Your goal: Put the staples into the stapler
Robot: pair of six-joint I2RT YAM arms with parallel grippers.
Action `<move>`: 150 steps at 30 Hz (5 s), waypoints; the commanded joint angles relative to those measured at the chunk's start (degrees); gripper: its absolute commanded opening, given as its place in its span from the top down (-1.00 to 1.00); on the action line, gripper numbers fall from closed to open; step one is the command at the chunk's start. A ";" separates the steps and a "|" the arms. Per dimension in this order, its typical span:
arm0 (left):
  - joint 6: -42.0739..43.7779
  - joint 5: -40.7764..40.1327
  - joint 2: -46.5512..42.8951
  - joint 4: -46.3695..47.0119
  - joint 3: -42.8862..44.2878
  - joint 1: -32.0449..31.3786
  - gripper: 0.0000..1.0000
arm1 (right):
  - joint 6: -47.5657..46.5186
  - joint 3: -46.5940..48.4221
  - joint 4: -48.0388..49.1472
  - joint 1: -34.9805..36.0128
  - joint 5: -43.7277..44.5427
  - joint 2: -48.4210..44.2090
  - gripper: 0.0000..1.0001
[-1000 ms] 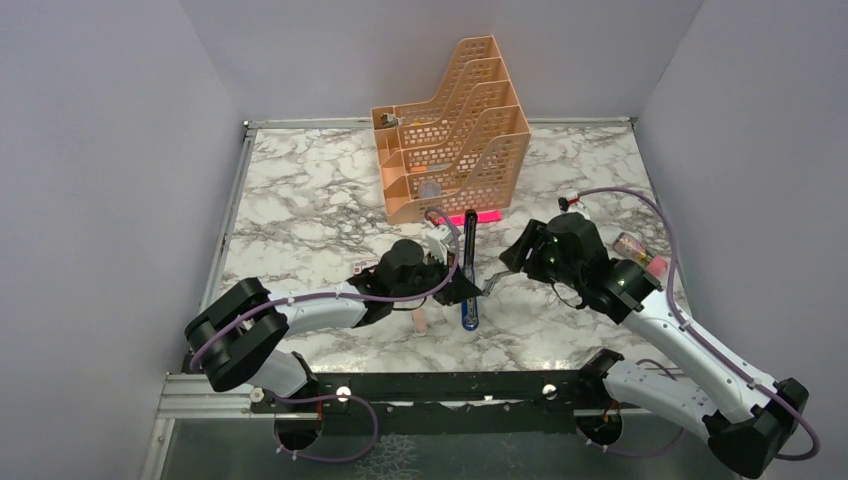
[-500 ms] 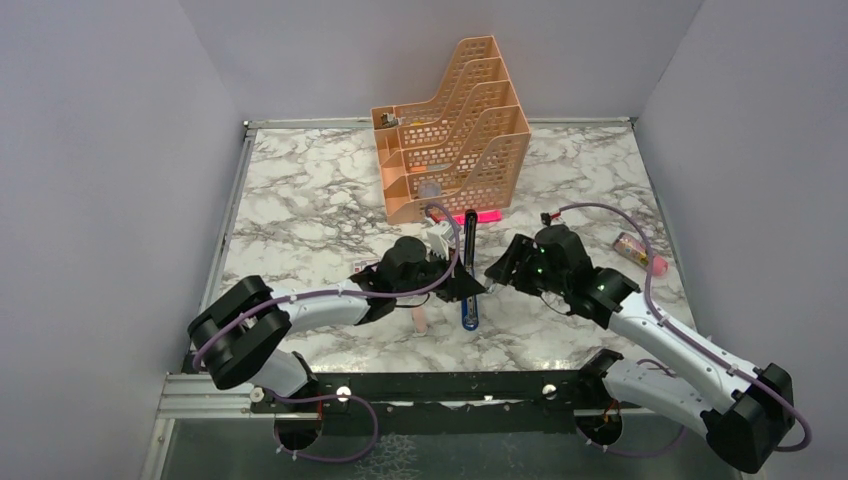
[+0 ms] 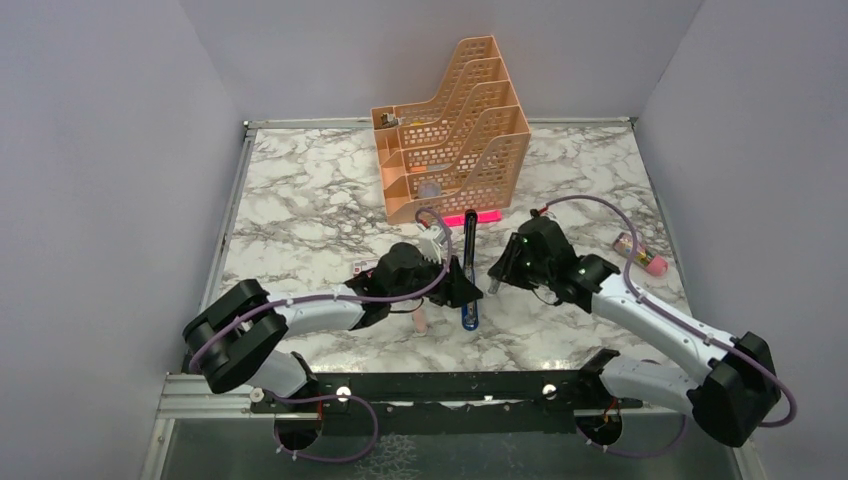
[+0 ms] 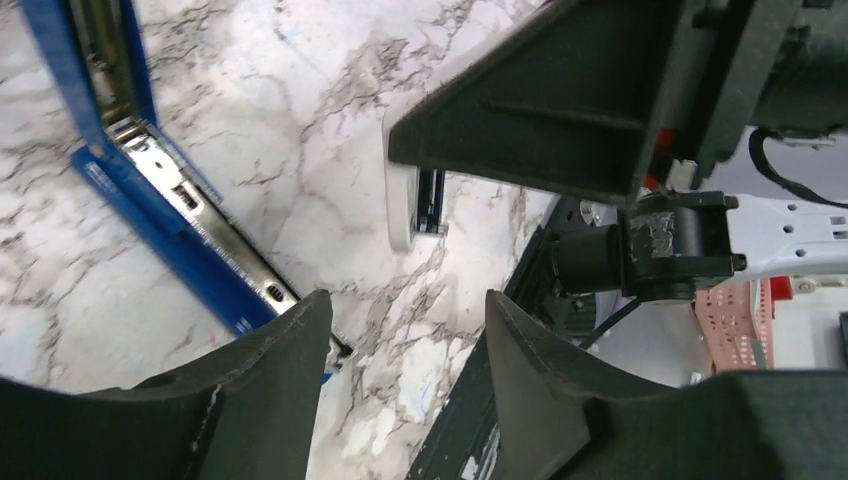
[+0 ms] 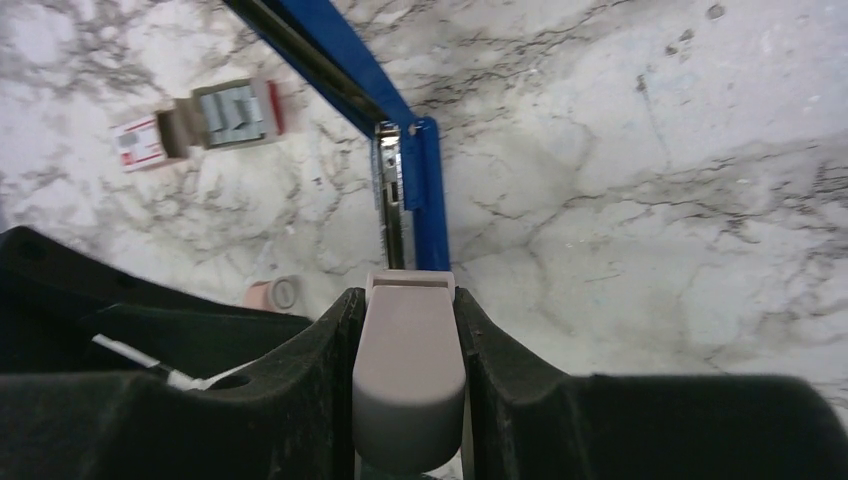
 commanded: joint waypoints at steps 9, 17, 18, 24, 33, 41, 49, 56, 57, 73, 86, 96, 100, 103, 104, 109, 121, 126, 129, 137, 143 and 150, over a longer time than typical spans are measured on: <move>5.30 -19.98 -14.88 -26.30 1.79 3.08 -0.44 | -16.14 9.19 -10.80 -2.45 3.33 17.77 0.31; 7.94 -22.35 -18.42 -33.05 2.90 4.05 -0.46 | -20.15 11.21 -13.65 -4.35 0.86 23.72 0.28; 8.22 -22.48 -18.53 -33.42 2.89 4.14 -0.46 | -20.31 11.17 -13.72 -4.75 0.94 24.17 0.28; 9.12 -23.55 -18.76 -35.64 3.05 4.74 -0.47 | -20.96 11.21 -13.38 -6.79 2.12 26.06 0.24; 8.77 -22.76 -18.15 -35.38 1.91 6.66 -0.48 | -20.13 10.46 -11.88 -8.07 1.69 27.77 0.14; 8.64 -22.10 -17.74 -35.34 1.80 8.00 -0.52 | -19.58 9.71 -10.64 -8.12 1.27 25.32 -0.10; 7.10 -22.71 -17.83 -34.07 0.67 8.85 -0.53 | -19.64 8.85 -11.17 -8.12 2.19 15.66 -0.18; 2.98 -27.98 -22.26 -33.85 -2.67 9.06 -0.53 | -20.85 3.82 -8.62 -8.12 -1.35 3.07 -0.20; 2.53 -29.04 -23.59 -34.21 -3.20 9.03 -0.53 | -20.90 2.98 -8.08 -8.10 -2.72 0.84 -0.21; 4.75 -40.69 -45.49 -45.00 -5.18 9.12 -0.56 | -18.29 -7.96 4.37 -6.90 -21.69 -20.55 -0.28; 3.80 -41.46 -43.72 -45.31 -5.42 9.12 -0.57 | -12.14 -11.03 12.53 7.15 -14.27 -12.24 -0.31; -2.08 -43.39 -44.22 -50.32 -6.30 9.12 -0.71 | -4.36 0.10 5.04 28.80 10.22 6.19 -0.34; -3.66 -44.09 -44.92 -52.20 -7.07 9.11 -0.75 | -7.11 1.02 8.96 30.42 9.27 9.36 -0.28; -5.07 -45.00 -45.72 -54.03 -7.43 9.12 -0.76 | -8.76 1.94 12.90 30.85 7.71 12.92 -0.19; -5.48 -45.36 -46.06 -54.50 -7.58 9.12 -0.75 | -9.15 2.35 14.68 30.92 7.12 14.14 -0.18; -7.18 -44.13 -46.79 -55.27 -8.97 9.12 -0.57 | -9.73 4.78 20.79 31.61 2.49 20.76 -0.24; -12.63 -38.82 -47.42 -54.77 -14.28 9.12 -0.51 | -3.91 8.67 17.40 32.48 6.19 30.54 -0.10; -11.64 -35.45 -47.07 -51.41 -16.12 9.12 -0.51 | -3.81 9.88 17.04 32.42 6.10 31.79 0.18; -11.26 -31.87 -46.23 -48.10 -17.80 9.12 -0.51 | -3.39 10.32 16.76 32.49 6.58 32.14 0.33; -9.13 -19.81 -42.33 -36.53 -21.35 9.09 -0.33 | -1.19 9.35 17.03 32.39 7.18 30.63 0.56; -11.59 -10.50 -39.60 -24.34 -26.38 9.12 -0.01 | 1.50 4.17 23.79 29.80 1.47 27.14 0.58; -13.28 -8.23 -36.98 -18.20 -28.42 9.12 0.12 | 6.63 -2.85 34.74 23.56 -9.97 24.29 0.57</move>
